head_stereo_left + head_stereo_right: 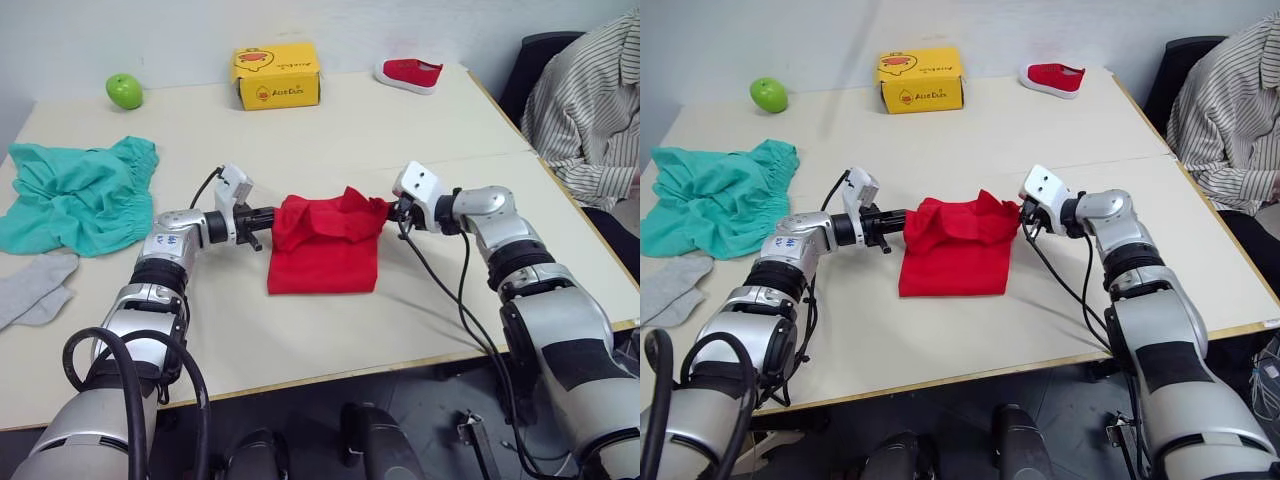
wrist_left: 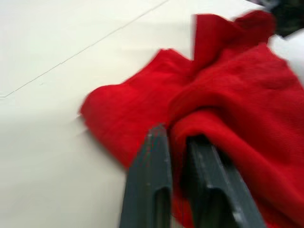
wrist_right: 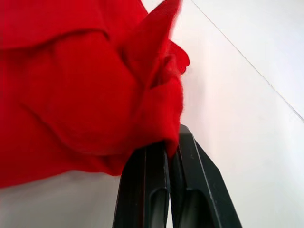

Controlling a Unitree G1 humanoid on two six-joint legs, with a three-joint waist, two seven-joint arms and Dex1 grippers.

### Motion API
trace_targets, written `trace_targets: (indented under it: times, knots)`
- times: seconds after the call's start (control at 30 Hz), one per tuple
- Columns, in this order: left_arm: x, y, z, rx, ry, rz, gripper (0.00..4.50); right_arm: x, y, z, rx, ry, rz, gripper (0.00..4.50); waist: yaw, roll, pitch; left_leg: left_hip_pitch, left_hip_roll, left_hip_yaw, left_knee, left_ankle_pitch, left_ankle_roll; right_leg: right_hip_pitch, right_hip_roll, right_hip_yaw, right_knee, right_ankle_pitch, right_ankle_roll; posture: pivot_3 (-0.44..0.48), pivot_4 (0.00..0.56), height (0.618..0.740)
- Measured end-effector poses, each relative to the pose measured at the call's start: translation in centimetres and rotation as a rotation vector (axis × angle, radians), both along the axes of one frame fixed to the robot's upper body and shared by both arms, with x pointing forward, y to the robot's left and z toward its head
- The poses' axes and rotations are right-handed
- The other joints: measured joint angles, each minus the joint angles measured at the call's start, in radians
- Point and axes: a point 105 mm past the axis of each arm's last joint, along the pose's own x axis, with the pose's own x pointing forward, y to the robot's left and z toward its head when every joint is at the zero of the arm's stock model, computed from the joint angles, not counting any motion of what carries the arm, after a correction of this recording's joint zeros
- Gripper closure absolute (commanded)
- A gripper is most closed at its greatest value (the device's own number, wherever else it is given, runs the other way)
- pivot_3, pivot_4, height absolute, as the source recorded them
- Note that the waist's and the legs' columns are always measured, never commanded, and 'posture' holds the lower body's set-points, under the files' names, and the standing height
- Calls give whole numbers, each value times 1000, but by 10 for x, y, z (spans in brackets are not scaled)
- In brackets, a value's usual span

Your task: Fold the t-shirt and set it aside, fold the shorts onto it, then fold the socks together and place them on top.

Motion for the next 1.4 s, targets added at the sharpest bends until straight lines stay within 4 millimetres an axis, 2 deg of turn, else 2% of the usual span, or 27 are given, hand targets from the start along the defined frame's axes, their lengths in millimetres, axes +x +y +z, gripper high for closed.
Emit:
trace_targets:
  times: [0.1, 0.3, 0.33, 0.4, 0.43, 0.57, 0.63, 0.7, 0.87, 0.97, 1.1, 1.17, 1.23, 1.4]
  knots:
    - [7, 6, 3, -23, 0, 78, 2160, 4, 0, 2, 88, 12, -61, 3450, -1, 0, 0, 0, 0, -1, 0, 0, 0, 0, 0, 0, 0, 0, 0, 0, 150, 740]
    - [14, 24, 10, -71, -24, 205, 163, 16, -15, 18, 215, -60, -208, 1282, 0, 0, 0, 0, -1, -1, 0, 0, 0, 0, -1, 0, 0, 0, 0, 0, 150, 740]
    - [14, 27, 11, -75, -33, 223, 0, 17, -19, 20, 235, -67, -230, 974, 0, 0, 0, 0, -1, -2, -1, 0, 0, 0, -1, 0, 0, 0, 0, 0, 150, 740]
    - [15, 34, 14, -96, -59, 262, 0, 19, -31, 25, 288, -68, -279, 218, 0, 0, 0, 0, -1, -2, -1, 0, 0, 0, -1, 0, 0, 0, 0, 0, 150, 740]
    - [14, 38, 15, -104, -74, 275, 0, 19, -37, 28, 316, -66, -298, 46, 0, 0, 0, 0, -1, -2, -1, 0, 0, 0, -1, 0, 0, 0, 0, 0, 150, 740]
    - [10, 62, 17, -141, -103, 357, 0, 13, -55, 36, 409, -84, -298, 46, -1, 0, 0, 0, -1, -2, -1, 0, 0, 0, -1, 0, 0, 0, 0, 0, 150, 740]
    - [6, 75, 16, -142, -114, 390, 0, 3, -53, 34, 417, -90, -212, 46, -1, 0, 0, 0, 0, -2, -1, 0, 0, 0, -1, 0, 0, 0, 0, 0, 150, 740]
    - [-7, 81, 15, -92, -182, 333, 0, -17, -45, 25, 405, -99, -65, 46, 0, 0, 0, 0, 0, -2, -2, 0, -1, 0, 0, 0, 0, 0, 0, 0, 150, 740]
    - [-55, 50, 11, 61, -350, -46, 0, -73, -7, -1, 271, -104, 263, 46, 6, 0, 0, 0, -1, -1, 1, 0, -1, 1, 0, 0, 0, 0, 0, 0, 150, 740]
    - [-85, 25, 0, 200, -423, -275, 0, -106, 19, -25, 173, -111, 417, 46, 12, 0, 0, 2, -1, -1, 1, 0, -1, 2, -1, 0, -1, 0, 0, 0, 150, 740]
    - [-95, 3, -23, 313, -454, -380, 0, -114, 34, -49, 94, -112, 439, 46, 29, 0, 0, 2, -2, -1, 2, 0, 0, 1, -1, 1, -2, 0, 0, 0, 150, 740]
    - [-91, -4, -29, 333, -466, -365, 0, -109, 35, -52, 68, -140, 415, 614, 32, 0, 0, 2, -2, -1, 2, 0, 0, 2, -1, 1, -2, 0, -1, 0, 150, 740]
    - [-86, -9, -36, 371, -463, -356, 393, -100, 36, -57, 48, -142, 379, 1273, 33, 0, 0, 2, -2, -1, 2, 0, 0, 2, -1, 1, -3, 0, -1, 0, 150, 740]
    - [-79, -12, -45, 426, -452, -354, 1924, -90, 35, -60, 15, -161, 356, 3141, 32, 0, 0, 2, -2, -1, 2, 0, 0, 2, -1, 0, -3, 0, -1, 0, 150, 740]
